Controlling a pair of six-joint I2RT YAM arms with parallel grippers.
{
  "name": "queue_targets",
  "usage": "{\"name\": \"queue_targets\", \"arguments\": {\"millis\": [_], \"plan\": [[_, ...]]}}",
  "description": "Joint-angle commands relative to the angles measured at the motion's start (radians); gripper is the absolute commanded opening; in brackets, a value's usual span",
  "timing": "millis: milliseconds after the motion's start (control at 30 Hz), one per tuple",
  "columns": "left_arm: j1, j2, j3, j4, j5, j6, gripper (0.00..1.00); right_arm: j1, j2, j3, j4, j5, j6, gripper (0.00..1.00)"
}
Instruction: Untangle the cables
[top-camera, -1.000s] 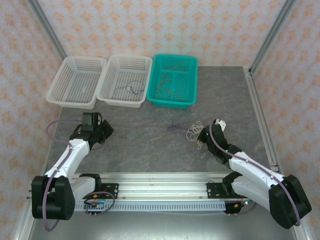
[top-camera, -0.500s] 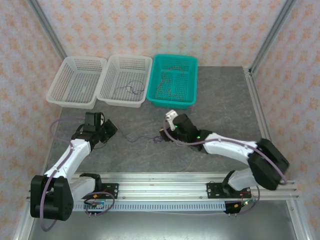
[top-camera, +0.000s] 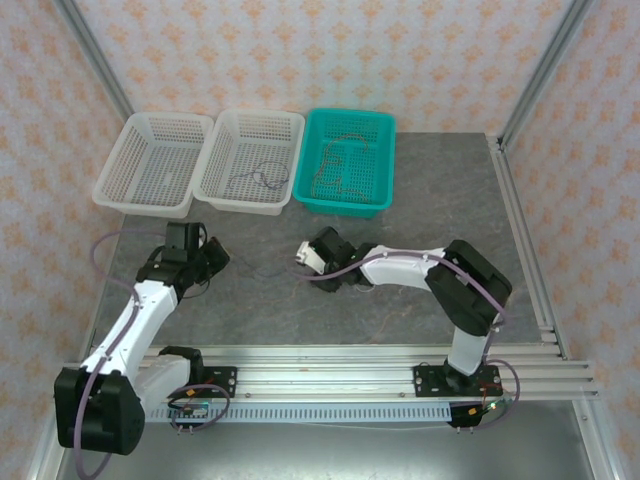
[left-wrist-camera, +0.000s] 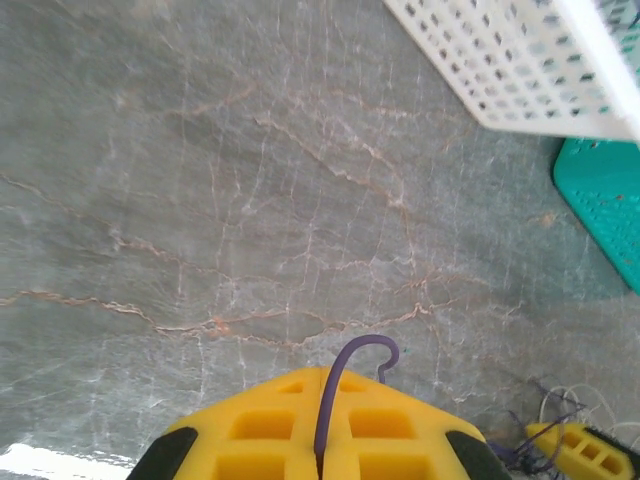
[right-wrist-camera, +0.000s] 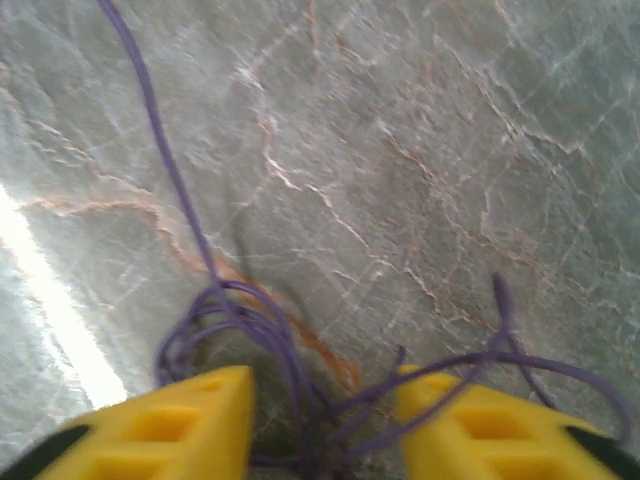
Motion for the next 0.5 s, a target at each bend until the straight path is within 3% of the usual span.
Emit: {"name": "queue_targets", "arguments": {"millis": [0, 67, 200, 467], "plan": [[0.051, -0.057, 0.071, -0.097, -0.073, 0.028, 0.0, -0.038, 0.035, 0.026, -0.094, 0.059, 0.112, 0.21], [0.094, -0.073, 0.108, -0.135, -0.094, 0.056, 0.0, -0.065, 0.038, 0.029, -0.109, 0.094, 0.198, 0.12], [0.158, -0.077, 0.185, -0.23, -0.181, 0.122, 0.0, -0.118, 0.04, 0.028, -0.151, 0.204, 0.378, 0.15], [0.376, -0.112, 0.187, -0.24, -0.076, 0.109, 0.0, -0.25, -0.046, -0.089, -0.168, 0.254, 0.694, 0.21]]}}
